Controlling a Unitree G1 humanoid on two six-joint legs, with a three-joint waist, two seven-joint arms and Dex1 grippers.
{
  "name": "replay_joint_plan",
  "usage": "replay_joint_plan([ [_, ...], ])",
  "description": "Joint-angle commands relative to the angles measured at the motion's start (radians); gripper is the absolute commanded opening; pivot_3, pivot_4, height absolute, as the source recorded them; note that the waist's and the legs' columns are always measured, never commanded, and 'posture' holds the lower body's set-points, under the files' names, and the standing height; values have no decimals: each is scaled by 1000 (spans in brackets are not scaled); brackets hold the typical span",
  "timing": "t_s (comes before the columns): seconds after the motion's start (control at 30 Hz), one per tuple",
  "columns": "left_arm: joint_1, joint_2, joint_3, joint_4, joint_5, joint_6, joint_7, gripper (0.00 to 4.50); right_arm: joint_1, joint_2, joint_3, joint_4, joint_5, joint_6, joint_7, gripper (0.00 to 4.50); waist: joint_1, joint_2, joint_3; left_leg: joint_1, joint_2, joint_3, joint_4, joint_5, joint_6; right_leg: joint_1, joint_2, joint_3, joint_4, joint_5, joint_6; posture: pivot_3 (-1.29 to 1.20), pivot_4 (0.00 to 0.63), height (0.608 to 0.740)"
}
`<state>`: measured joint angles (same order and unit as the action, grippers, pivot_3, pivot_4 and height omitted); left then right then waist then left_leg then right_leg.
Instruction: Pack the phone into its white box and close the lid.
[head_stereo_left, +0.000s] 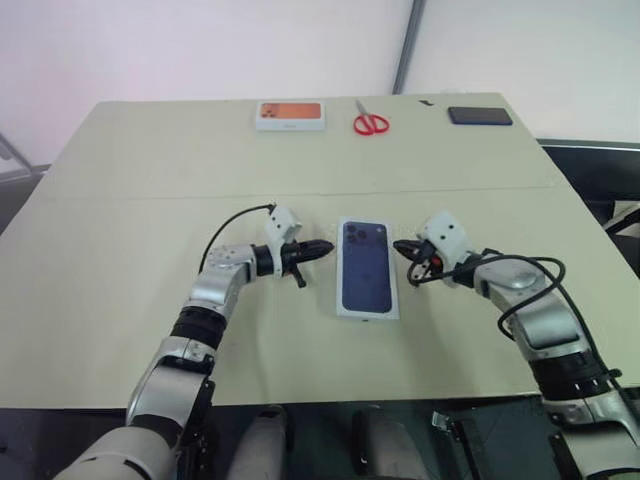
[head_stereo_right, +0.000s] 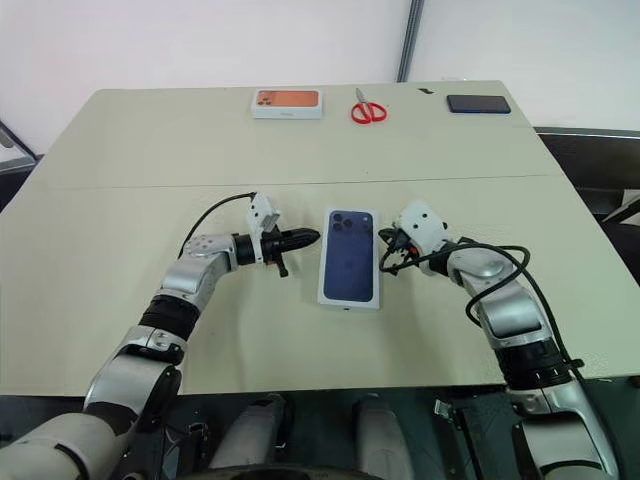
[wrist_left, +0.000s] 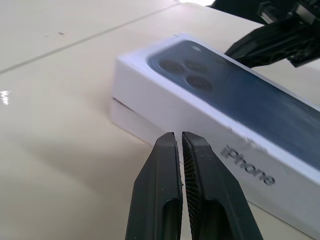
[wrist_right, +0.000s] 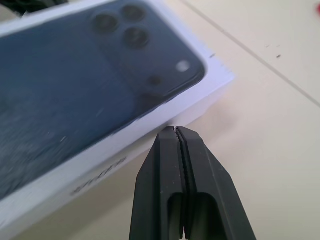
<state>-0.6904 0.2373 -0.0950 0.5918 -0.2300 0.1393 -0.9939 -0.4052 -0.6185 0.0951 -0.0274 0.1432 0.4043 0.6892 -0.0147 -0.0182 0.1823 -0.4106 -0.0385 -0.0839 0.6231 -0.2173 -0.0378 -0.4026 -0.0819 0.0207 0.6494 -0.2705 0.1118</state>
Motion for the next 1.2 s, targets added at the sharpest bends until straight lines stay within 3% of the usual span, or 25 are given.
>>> replay_joint_plan([
  [0.03,-26,0,23,-14,-5,-25,12,272,-34,3,-17,21,-28,-38,-18,40,1,0,0,0,0,0,0,0,0,0,0,0,0,0,0,0,150,740],
  [0.37,-31,-20,23,2,-5,-34,24,272,-60,10,7,54,-88,-71,-36,40,1,0,0,0,0,0,0,0,0,0,0,0,0,0,0,0,150,740],
  [0.57,-68,-11,75,-22,-46,-22,41,272,-131,30,-96,76,6,-79,-16,40,-2,0,0,0,0,0,0,0,0,0,0,0,1,0,0,0,150,740],
  [0.77,-103,-58,75,13,-42,-40,49,272,-122,82,-47,56,4,-79,4,40,1,0,0,0,0,0,1,0,0,0,0,0,1,0,0,0,150,740],
  [0.93,-134,-106,43,137,22,-130,71,272,-115,102,75,119,-112,-106,-7,40,1,0,0,0,-1,0,2,0,0,1,0,0,1,0,0,0,150,740],
  [1.2,-118,-93,-26,233,108,-111,52,272,-92,113,115,107,-138,-78,18,40,-1,-1,-3,8,0,0,2,0,0,9,1,-1,-1,0,0,0,150,740],
])
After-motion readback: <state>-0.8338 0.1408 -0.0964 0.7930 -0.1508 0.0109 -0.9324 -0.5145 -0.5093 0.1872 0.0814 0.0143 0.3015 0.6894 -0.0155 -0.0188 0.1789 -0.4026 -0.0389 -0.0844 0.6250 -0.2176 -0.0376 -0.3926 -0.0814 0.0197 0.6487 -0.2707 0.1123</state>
